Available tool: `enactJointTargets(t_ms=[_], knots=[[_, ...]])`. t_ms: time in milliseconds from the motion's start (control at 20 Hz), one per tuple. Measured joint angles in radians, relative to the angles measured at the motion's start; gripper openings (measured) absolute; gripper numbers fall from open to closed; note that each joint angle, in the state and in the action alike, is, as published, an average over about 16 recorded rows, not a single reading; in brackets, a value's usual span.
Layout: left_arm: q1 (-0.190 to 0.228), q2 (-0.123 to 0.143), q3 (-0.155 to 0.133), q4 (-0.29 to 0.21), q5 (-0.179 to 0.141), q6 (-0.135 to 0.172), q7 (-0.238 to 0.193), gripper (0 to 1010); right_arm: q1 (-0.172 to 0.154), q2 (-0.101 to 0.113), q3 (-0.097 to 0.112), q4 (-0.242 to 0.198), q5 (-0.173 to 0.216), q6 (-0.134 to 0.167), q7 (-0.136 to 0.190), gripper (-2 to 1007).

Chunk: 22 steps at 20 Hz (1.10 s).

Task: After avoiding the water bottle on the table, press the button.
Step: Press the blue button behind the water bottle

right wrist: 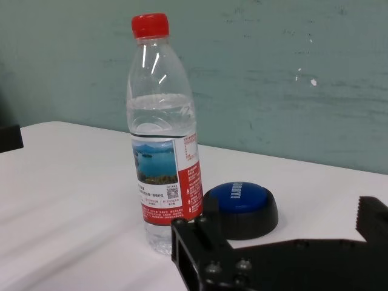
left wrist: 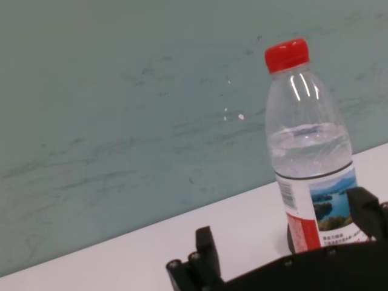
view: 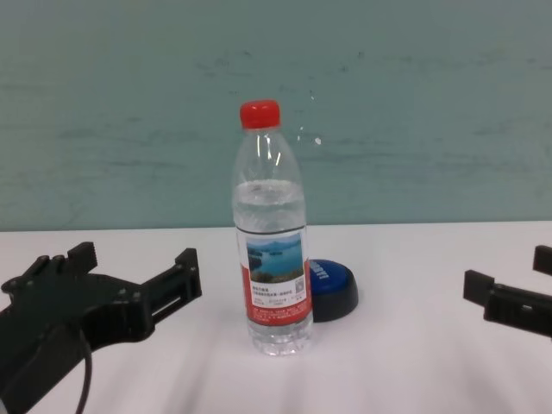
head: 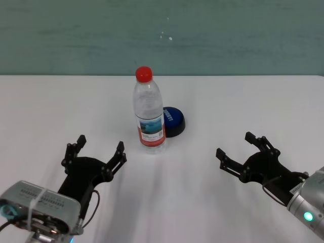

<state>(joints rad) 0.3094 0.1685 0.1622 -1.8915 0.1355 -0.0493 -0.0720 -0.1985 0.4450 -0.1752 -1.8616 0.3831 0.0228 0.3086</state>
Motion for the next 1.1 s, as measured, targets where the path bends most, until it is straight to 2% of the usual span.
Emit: enactJointTargets(t_ms=[250,450,700,1100], knots=[[0.0,0.0,0.0,0.0,0.0,0.0,0.0,1000,0.014,-0.001,-0.003,0.008,-0.003,-0.003,0.004,1004],[0.0,0.0,0.0,0.0,0.0,0.0,0.0,1000,0.04,-0.002,-0.007,0.032,-0.011,-0.011,0.01,1004],[0.0,0.0,0.0,0.0,0.0,0.0,0.0,1000,0.094,-0.006,-0.014,0.087,-0.027,-0.027,0.02,1004],[0.0,0.0,0.0,0.0,0.0,0.0,0.0,1000,0.193,-0.024,-0.021,0.204,-0.055,-0.059,0.033,1004]])
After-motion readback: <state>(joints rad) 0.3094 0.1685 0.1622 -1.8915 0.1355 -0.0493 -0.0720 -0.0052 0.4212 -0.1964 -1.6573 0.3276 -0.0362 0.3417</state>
